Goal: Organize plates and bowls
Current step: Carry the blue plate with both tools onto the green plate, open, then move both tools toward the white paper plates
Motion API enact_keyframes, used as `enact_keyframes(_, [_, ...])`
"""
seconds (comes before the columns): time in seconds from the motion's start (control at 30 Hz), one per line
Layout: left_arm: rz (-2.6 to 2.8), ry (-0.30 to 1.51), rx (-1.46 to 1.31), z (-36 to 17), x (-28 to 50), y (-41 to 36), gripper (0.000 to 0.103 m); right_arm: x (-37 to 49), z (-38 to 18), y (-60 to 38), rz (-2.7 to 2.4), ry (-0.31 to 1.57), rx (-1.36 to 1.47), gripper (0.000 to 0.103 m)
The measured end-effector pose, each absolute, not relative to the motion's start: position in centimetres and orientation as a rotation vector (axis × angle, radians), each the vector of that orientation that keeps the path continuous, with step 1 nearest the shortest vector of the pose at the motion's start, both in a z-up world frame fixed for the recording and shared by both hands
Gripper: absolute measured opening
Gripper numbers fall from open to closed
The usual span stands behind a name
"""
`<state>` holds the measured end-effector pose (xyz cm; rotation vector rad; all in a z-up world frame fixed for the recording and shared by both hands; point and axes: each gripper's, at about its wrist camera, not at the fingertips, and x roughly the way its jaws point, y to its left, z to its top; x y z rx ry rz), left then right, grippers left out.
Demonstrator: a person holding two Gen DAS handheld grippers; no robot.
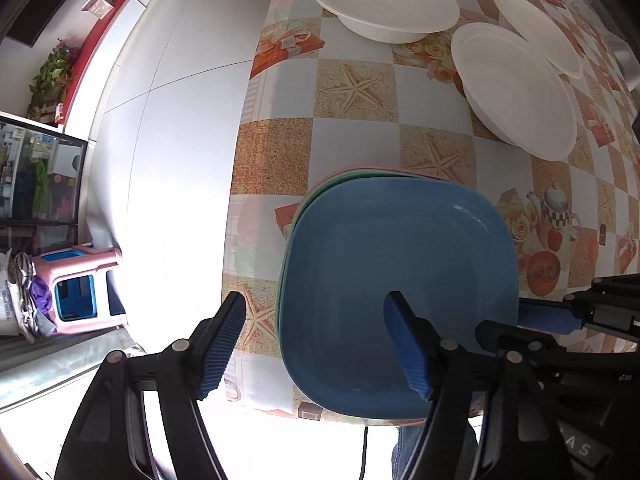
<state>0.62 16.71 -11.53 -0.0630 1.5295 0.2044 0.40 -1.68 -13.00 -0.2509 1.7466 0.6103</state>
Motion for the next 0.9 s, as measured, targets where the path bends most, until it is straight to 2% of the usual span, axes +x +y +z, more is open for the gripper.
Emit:
enact_keyframes(0.07, [0.215, 1.518, -0.077, -11.3, 0.5, 17.0, 0.079, 0.4, -13.0, -2.0, 0.618, 1.749, -0.238, 0.025])
enact_keyframes(0.1, [0.23, 1.512, -0.069, -11.3, 0.5, 17.3, 0.079, 0.4, -13.1, -2.0, 0.617, 1.752, -0.235, 0.03])
enact_keyframes(0.13, [0.243, 1.505, -0.064, -11.2, 0.5, 17.5, 0.079, 0.5, -13.1, -2.0, 0.617, 1.754, -0.238, 0.039])
enact_keyframes(0.2, [0.243, 1.491, -0.093, -10.9, 0.5, 17.8, 0.08, 0.8, -12.9, -2.5, 0.594, 1.733, -0.249, 0.073])
enact_keyframes(0.27, [0.249, 1.479, -0.123, -11.2, 0.2, 18.5, 0.082, 1.3, -12.5, -3.0, 0.594, 1.712, -0.238, 0.08])
enact_keyframes(0.33, [0.252, 1.477, -0.126, -11.3, 0.1, 18.6, 0.082, 1.7, -12.3, -3.5, 0.582, 1.708, -0.221, 0.08])
enact_keyframes(0.4, [0.242, 1.481, -0.11, -11.2, -0.1, 18.0, 0.082, 2.1, -12.1, -4.2, 0.551, 1.701, -0.212, 0.098])
enact_keyframes(0.9, [0.093, 1.483, -0.096, -10.0, 1.1, 11.5, 0.083, 2.6, -11.5, -9.0, 0.373, 1.66, -0.155, 0.1])
